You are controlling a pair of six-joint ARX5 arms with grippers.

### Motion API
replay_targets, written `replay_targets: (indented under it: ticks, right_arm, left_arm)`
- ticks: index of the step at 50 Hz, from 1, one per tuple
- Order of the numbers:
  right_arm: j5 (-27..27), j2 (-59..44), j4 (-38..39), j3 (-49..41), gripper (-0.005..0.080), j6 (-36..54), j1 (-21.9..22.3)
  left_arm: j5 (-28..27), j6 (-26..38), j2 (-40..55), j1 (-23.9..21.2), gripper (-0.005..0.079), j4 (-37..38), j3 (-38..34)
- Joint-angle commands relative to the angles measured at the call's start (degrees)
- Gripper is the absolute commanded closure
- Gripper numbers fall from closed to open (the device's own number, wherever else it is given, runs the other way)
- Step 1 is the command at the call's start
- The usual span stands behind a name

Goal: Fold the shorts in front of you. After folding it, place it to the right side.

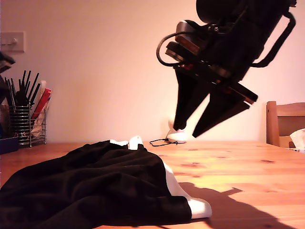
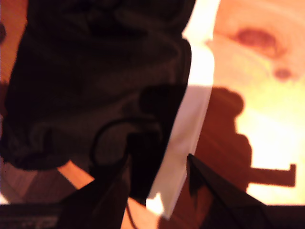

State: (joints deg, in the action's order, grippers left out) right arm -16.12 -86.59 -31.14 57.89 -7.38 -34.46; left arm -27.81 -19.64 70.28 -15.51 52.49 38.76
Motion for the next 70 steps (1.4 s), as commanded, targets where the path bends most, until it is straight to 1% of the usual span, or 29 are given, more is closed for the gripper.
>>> replay_targets:
  ticks: [1,7,10,11,17,22,36,46,50,55,59,63,70]
  right_arm:
    - [-0.2,-0.2,1.2,-0.5,0.0417,0.5,0.5]
    - [-0.2,-0.2,1.9,-0.5,0.0417,1.0,0.5]
    - [-0.2,-0.2,1.9,-0.5,0.0417,1.5,0.5]
    - [-0.2,-0.2,2.0,-0.5,0.0417,1.6,0.5]
    - [-0.2,-0.2,1.9,-0.5,0.0417,1.9,0.9]
    - [-0.2,-0.2,1.9,-0.5,0.0417,1.9,1.2]
    - [-0.2,-0.2,1.2,-0.5,0.0417,2.2,2.0]
    - [-0.4,-0.7,-2.5,-0.5,0.0417,1.7,3.5]
    - [-1.5,-1.9,-4.5,-0.5,0.0417,0.7,4.4]
    - [-3.9,-4.3,-6.5,-0.5,0.0411,-0.3,5.6]
    - [-5.6,-6.3,-7.2,-0.5,0.0378,-0.4,5.7]
    - [-7.9,-7.6,-7.2,-0.5,0.0369,-0.7,5.5]
    - [-9.2,-9.2,-7.5,-0.5,0.0337,-0.9,4.8]
  left_arm:
    - [0.0,-1.1,1.6,-0.2,0.0202,0.2,-0.5]
    - [0.0,-2.8,4.0,-1.5,0.0202,-1.4,-2.3]
    - [-0.4,-3.1,5.2,-2.1,0.0202,-3.3,-3.1]
    - [-0.6,-4.1,5.5,-2.3,0.0202,-4.0,-3.3]
    - [-3.3,-6.1,7.5,-3.6,0.0202,-7.6,-3.7]
    - [-3.2,-6.5,9.1,-4.0,0.0202,-8.4,-3.7]
    - [-3.2,-8.7,13.7,-6.2,0.0203,-15.5,-3.8]
    - [-3.0,-8.9,16.7,-8.0,0.0213,-18.1,-3.8]
    - [-2.4,-8.9,16.8,-8.7,0.0244,-18.5,-3.8]
    - [-2.4,-8.8,16.8,-9.1,0.0247,-18.4,-3.8]
    - [-2.4,-8.4,16.8,-9.2,0.0247,-18.5,-3.8]
    - [-2.4,-8.4,16.8,-9.3,0.0247,-18.6,-3.8]
    - [-2.6,-8.4,16.8,-9.3,0.0247,-19.2,-3.8]
